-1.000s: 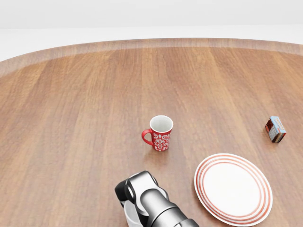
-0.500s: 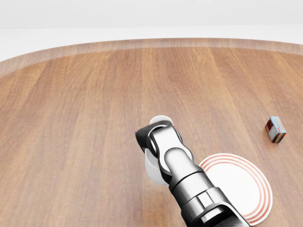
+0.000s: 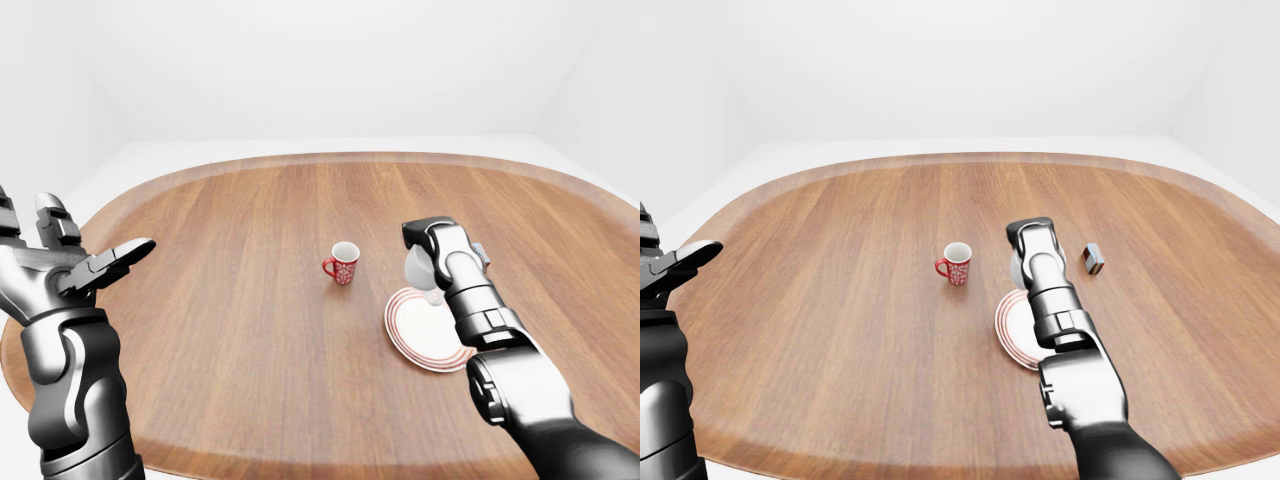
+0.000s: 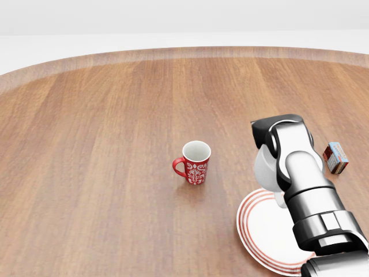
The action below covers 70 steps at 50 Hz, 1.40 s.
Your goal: Put the white mug on the plate.
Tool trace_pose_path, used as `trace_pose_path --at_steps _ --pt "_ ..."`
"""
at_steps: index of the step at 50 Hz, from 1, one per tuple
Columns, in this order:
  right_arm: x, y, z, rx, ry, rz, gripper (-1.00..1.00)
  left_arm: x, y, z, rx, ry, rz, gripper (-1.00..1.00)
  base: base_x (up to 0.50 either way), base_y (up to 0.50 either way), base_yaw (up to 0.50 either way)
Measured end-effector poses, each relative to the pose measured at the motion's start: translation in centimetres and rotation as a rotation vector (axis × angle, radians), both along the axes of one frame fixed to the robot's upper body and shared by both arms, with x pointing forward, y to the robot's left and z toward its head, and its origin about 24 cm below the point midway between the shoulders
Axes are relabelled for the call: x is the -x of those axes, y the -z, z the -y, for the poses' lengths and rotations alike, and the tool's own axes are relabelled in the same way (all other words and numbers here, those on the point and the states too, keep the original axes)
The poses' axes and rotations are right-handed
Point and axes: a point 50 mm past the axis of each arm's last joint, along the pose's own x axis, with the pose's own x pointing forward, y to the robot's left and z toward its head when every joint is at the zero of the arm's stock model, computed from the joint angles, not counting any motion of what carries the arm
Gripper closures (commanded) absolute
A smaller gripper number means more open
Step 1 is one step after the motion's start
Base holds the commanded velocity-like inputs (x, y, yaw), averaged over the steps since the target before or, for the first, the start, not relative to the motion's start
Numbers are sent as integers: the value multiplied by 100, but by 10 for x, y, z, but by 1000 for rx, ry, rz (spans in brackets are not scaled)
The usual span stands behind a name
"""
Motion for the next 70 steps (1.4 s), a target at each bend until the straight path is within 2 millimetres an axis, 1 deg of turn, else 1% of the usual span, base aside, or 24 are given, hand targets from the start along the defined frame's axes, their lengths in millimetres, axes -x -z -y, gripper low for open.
trace_pose_path --at_steps 6,13,19,30,37,48,55,62,70 --pt "3 9 27 -36 72 -52 100 0 0 0 -1 0 0 -100 0 0 0" --pt "6 24 44 -103 131 -140 100 0 -1 0 -1 0 2 -100 0 0 0" --pt "10 39 50 -160 167 -218 100 0 -1 1 -1 0 4 -100 0 0 0" --pt "19 63 52 -249 215 -334 100 0 -1 1 -1 1 4 -100 0 0 0" --pt "25 74 54 -282 237 -381 100 0 -1 1 -1 1 6 -100 0 0 0" --pt "31 83 61 -267 262 -418 100 1 -3 1 -2 0 12 -100 0 0 0" --pt "34 84 69 -264 283 -418 100 1 -2 2 -3 0 12 -100 0 0 0" --pt "33 82 74 -269 291 -378 100 1 -2 2 -4 0 11 -100 0 0 0" --pt "30 78 75 -283 289 -310 100 1 -2 2 -4 1 9 -100 0 0 0"
